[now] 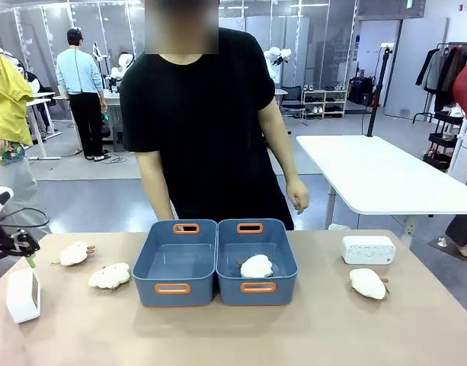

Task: Sort the digital clocks into the basket.
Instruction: Pick up the Digital clock from the table and place it into the empty Plastic storage basket.

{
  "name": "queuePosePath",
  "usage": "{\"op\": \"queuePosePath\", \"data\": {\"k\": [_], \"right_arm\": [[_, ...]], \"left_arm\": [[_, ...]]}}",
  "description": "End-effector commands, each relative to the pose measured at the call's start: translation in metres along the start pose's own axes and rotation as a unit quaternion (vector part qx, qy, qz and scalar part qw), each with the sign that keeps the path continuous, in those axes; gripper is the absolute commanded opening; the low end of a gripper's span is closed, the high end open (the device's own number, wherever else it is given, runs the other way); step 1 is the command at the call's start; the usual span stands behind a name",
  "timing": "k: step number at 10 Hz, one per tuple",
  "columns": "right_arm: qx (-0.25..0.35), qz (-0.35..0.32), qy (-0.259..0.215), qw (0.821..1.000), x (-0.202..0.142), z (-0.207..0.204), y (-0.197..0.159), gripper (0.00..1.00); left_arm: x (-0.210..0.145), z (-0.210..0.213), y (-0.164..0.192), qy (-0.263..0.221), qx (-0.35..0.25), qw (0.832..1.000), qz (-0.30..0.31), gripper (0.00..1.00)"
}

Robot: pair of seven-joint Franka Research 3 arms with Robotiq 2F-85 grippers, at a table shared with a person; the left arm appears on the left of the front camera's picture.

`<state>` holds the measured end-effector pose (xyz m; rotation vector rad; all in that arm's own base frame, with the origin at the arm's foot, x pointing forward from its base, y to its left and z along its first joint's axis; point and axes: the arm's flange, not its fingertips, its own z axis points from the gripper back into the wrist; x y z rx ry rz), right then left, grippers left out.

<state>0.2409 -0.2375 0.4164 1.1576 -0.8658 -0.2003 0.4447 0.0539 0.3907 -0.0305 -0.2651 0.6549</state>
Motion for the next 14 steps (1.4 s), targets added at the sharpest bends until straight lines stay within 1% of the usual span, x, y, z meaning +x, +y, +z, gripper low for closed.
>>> {"op": "queuePosePath", "data": {"k": [1,2,5,6,7,8,9,10,12,13,14], "right_arm": [[0.006,0.0,-0.005,1.0,0.001,0.001,0.002,1.0],[0.006,0.0,-0.005,1.0,0.001,0.001,0.002,1.0],[0.006,0.0,-0.005,1.0,0.001,0.001,0.002,1.0],[0.006,0.0,-0.005,1.0,0.001,0.001,0.002,1.0],[0.006,0.0,-0.005,1.0,0.001,0.001,0.002,1.0],[0.006,0.0,-0.005,1.0,0.001,0.001,0.002,1.0],[0.006,0.0,-0.005,1.0,0.001,0.001,0.002,1.0],[0.006,0.0,-0.005,1.0,0.001,0.001,0.002,1.0],[0.006,0.0,-0.005,1.0,0.001,0.001,0.002,1.0],[0.006,0.0,-0.005,1.0,0.001,0.001,0.002,1.0],[0.006,0.0,-0.005,1.0,0.001,0.001,0.002,1.0]], "left_arm": [[0.016,-0.026,-0.017,0.004,0.018,1.0,-0.023,1.0],[0.014,-0.037,-0.021,-0.006,0.019,1.0,-0.022,1.0],[0.011,-0.071,-0.015,0.015,0.046,0.998,-0.027,1.0],[0.01,-0.082,-0.012,0.024,0.044,0.998,-0.036,1.0],[0.009,-0.086,-0.01,0.018,0.034,0.999,-0.038,0.63],[0.008,-0.085,-0.009,0.021,0.031,0.998,-0.044,0.4],[0.006,-0.084,-0.009,0.024,0.03,0.998,-0.05,0.03],[0.003,-0.082,-0.009,0.03,0.032,0.997,-0.059,0.0],[0.001,-0.075,-0.007,0.027,0.043,0.997,-0.058,0.0],[-0.004,-0.063,-0.006,0.021,0.054,0.997,-0.05,0.05],[-0.008,-0.037,-0.003,0.02,0.036,0.997,-0.062,0.05]]}}
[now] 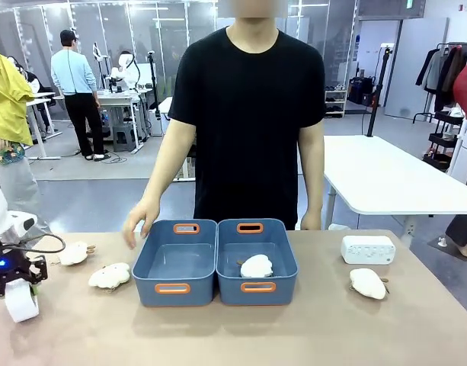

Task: Sort the digital clocks into the basket.
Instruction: Pick up the Digital clock from the table and place it into the empty Plastic storage basket.

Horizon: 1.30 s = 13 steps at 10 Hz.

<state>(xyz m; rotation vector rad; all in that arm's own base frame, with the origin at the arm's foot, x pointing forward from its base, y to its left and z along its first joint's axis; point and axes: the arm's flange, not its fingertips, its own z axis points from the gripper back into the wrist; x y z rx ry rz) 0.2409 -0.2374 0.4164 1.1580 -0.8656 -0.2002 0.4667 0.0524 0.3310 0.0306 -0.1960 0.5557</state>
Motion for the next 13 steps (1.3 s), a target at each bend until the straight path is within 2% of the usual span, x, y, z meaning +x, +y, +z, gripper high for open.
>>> {"op": "queuePosePath", "data": {"k": [1,3,4,5,7,8,9,10,11,12,13], "right_arm": [[0.005,0.0,-0.005,1.0,0.001,0.001,0.002,1.0],[0.005,0.0,-0.005,1.0,0.001,0.001,0.002,1.0],[0.005,0.0,-0.005,1.0,0.001,0.001,0.002,1.0],[0.005,0.0,-0.005,1.0,0.001,0.001,0.002,1.0],[0.005,0.0,-0.005,1.0,0.001,0.001,0.002,1.0],[0.005,0.0,-0.005,1.0,0.001,0.001,0.002,1.0],[0.005,0.0,-0.005,1.0,0.001,0.001,0.002,1.0],[0.005,0.0,-0.005,1.0,0.001,0.001,0.002,1.0],[0.005,0.0,-0.005,1.0,0.001,0.001,0.002,1.0],[0.005,0.0,-0.005,1.0,0.001,0.001,0.002,1.0],[0.005,0.0,-0.005,1.0,0.001,0.001,0.002,1.0]], "left_arm": [[-0.018,0.057,0.013,0.002,-0.016,0.999,-0.032,0.05],[-0.025,0.092,0.034,-0.006,-0.029,0.992,-0.121,0.05],[-0.025,0.106,0.056,-0.001,-0.044,0.988,-0.147,0.05],[-0.021,0.121,0.096,-0.005,-0.058,0.983,-0.176,0.05],[-0.003,0.136,0.196,-0.043,-0.144,0.969,-0.196,0.05],[0.015,0.134,0.249,-0.073,-0.228,0.956,-0.171,0.05],[0.025,0.123,0.302,-0.088,-0.317,0.935,-0.128,0.05],[0.021,0.112,0.331,-0.096,-0.362,0.922,-0.098,0.05],[0.013,0.11,0.347,-0.098,-0.365,0.922,-0.081,0.05],[0.021,0.099,0.346,-0.104,-0.39,0.91,-0.091,0.05],[-0.006,0.12,0.365,-0.101,-0.364,0.924,-0.063,0.05]]}}
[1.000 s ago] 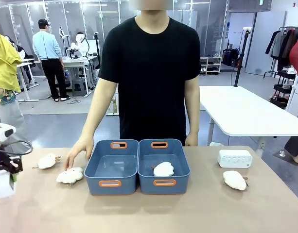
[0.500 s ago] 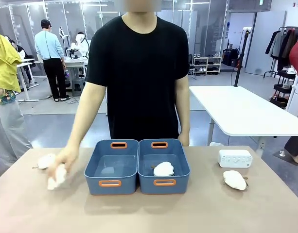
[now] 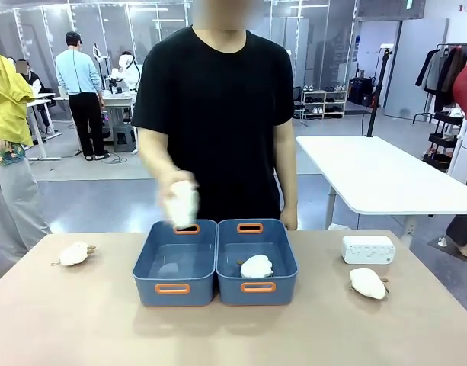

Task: Sort the digital clocks into the basket.
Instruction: Pick up the Digital clock from the table and place it into the empty Plastic storage basket.

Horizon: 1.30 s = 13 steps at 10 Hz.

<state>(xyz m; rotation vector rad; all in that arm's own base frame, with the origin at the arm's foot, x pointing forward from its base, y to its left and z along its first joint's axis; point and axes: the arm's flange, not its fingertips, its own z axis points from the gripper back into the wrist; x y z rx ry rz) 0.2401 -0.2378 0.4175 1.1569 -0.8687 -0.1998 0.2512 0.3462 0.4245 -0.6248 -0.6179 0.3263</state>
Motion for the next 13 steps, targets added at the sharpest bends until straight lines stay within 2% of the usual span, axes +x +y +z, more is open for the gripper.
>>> {"op": "queuePosePath", "data": {"k": [1,2,10,11,12,13], "right_arm": [[0.006,-0.001,-0.004,1.0,0.001,0.0,0.001,1.0],[0.006,-0.001,-0.004,1.0,0.001,0.0,0.001,1.0],[0.006,-0.001,-0.004,1.0,0.001,0.0,0.001,1.0],[0.006,-0.001,-0.004,1.0,0.001,0.0,0.001,1.0],[0.006,-0.001,-0.004,1.0,0.001,0.0,0.001,1.0],[0.006,-0.001,-0.004,1.0,0.001,0.0,0.001,1.0]], "left_arm": [[0.003,0.018,-0.007,0.013,-0.007,1.0,0.005,0.05],[0.0,0.0,0.0,0.0,0.0,1.0,0.0,0.05],[0.0,0.0,0.0,0.0,0.0,1.0,0.0,0.05],[-0.001,0.0,-0.002,0.004,0.013,1.0,0.01,0.52],[0.011,-0.005,-0.042,0.021,-0.028,0.998,-0.056,0.52],[0.017,-0.004,-0.082,0.024,-0.073,0.992,-0.096,0.52]]}}
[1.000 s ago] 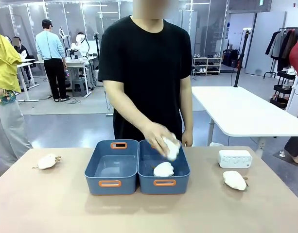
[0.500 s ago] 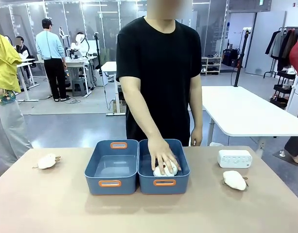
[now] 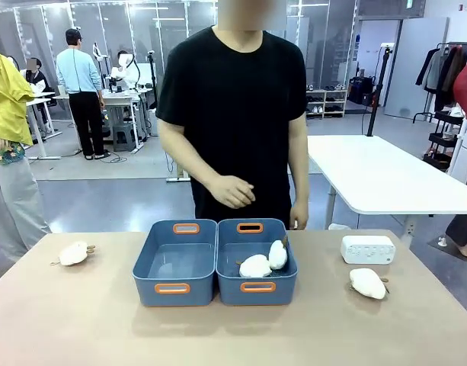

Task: Sort the digital clocks into the basket.
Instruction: Pick up the Digital clock from the table and place it into the empty Plastic storage basket.

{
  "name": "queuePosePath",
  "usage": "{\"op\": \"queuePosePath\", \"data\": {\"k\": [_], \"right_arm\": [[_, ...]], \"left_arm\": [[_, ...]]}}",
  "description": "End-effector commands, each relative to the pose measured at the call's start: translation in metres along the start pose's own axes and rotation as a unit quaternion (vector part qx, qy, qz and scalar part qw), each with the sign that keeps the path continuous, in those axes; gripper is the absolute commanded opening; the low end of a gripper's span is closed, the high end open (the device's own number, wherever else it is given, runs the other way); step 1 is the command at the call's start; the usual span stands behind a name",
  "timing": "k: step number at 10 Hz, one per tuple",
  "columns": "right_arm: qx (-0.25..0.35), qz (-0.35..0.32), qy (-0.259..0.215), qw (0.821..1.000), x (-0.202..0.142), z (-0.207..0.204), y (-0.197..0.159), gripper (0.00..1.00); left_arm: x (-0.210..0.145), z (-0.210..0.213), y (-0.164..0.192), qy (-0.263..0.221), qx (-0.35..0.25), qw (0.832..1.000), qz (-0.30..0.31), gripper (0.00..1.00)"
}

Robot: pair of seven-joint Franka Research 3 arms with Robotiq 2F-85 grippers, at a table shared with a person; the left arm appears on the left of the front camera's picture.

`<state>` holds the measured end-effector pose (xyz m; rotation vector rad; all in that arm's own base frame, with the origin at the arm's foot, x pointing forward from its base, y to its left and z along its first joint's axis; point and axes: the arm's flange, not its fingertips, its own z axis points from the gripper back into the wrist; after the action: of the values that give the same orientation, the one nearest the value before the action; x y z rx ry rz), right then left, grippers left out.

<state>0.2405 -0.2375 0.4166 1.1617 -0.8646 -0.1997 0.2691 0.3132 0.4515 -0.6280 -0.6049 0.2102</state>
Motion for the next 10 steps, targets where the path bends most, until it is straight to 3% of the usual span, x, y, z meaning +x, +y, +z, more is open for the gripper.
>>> {"op": "queuePosePath", "data": {"k": [1,2,5,6,7,8,9,10], "right_arm": [[0.004,0.001,-0.005,1.0,0.001,0.0,0.002,1.0],[0.004,0.001,-0.005,1.0,0.001,0.0,0.002,1.0],[0.004,0.001,-0.005,1.0,0.001,0.0,0.002,1.0],[0.004,0.001,-0.005,1.0,0.001,0.0,0.002,1.0],[0.004,0.001,-0.005,1.0,0.001,0.0,0.002,1.0],[0.004,0.001,-0.005,1.0,0.001,0.0,0.002,1.0],[0.004,0.001,-0.005,1.0,0.001,0.0,0.002,1.0],[0.004,0.001,-0.005,1.0,0.001,0.0,0.002,1.0]], "left_arm": [[0.022,0.0,-0.075,0.009,-0.092,0.991,-0.093,0.52],[0.028,-0.001,-0.123,0.024,-0.136,0.981,-0.137,0.52],[0.04,-0.055,-0.246,0.115,-0.13,0.963,-0.208,0.52],[0.033,-0.075,-0.296,0.142,-0.11,0.961,-0.212,0.52],[0.045,-0.117,-0.331,0.16,-0.103,0.955,-0.226,0.52],[0.033,-0.15,-0.363,0.197,-0.073,0.95,-0.232,0.52],[0.032,-0.191,-0.389,0.21,-0.047,0.946,-0.241,0.52],[0.008,-0.221,-0.412,0.202,0.019,0.951,-0.234,0.52]]}}
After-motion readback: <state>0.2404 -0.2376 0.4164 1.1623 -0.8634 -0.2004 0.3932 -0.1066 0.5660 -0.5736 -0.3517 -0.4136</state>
